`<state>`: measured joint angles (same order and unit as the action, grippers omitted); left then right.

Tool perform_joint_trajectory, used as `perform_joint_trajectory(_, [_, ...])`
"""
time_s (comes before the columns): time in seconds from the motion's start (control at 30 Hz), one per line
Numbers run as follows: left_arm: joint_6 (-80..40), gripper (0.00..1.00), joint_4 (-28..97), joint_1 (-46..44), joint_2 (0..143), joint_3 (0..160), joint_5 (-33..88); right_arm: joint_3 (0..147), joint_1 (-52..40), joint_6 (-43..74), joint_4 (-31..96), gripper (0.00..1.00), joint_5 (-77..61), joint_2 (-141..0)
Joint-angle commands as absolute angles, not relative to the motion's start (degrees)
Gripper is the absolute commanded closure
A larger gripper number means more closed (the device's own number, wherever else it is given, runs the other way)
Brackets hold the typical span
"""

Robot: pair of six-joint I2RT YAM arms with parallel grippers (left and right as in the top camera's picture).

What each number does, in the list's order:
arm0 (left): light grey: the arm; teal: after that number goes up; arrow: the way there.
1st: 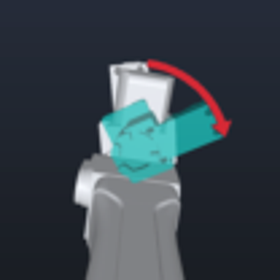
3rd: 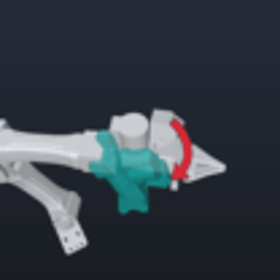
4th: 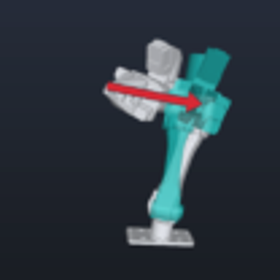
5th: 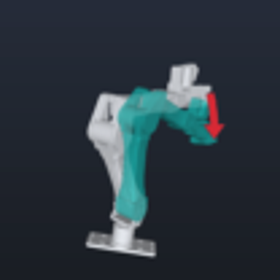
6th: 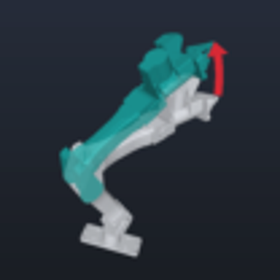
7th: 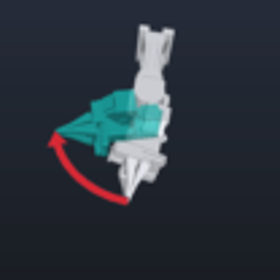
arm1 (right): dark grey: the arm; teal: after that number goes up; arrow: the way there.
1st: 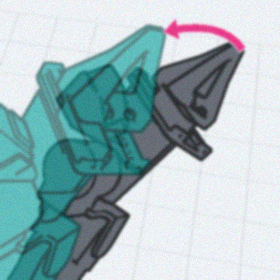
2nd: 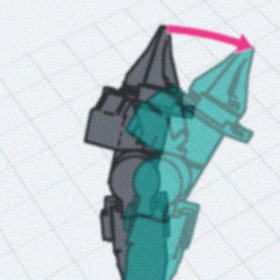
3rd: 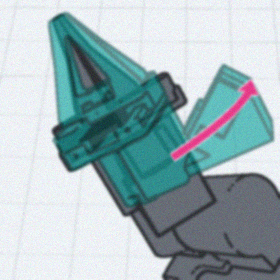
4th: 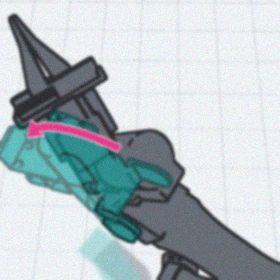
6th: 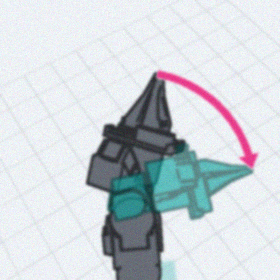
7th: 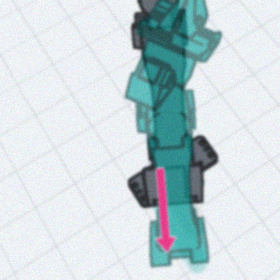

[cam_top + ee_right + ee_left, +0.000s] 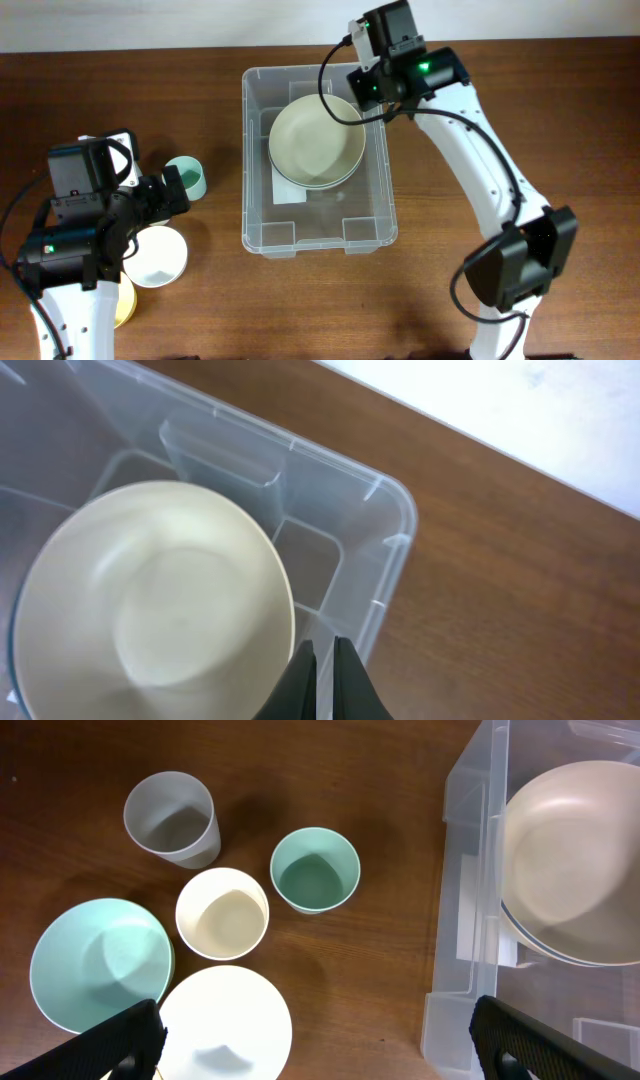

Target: Pack container

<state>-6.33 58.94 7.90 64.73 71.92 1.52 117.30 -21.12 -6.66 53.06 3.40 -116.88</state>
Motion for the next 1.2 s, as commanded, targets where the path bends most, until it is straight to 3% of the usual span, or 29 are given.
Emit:
perform_joint_trajectory(0.0, [-6.83,0.01,58.83,8.21,64.82,73.08,1.96,117.93,-21.82,-7.31,52.84,0.96,2.52,-121.21])
perform_joint_trajectory(0.83, [-6.83,0.01,58.81,8.21,64.82,73.08,1.93,117.91,-22.22,-7.27,53.17,0.96,1.65,-130.58])
perform_joint_trajectory(1.17, [-6.83,0.01,58.81,8.21,64.82,73.08,1.93,120.46,-22.22,-7.22,55.77,0.96,3.14,-124.88])
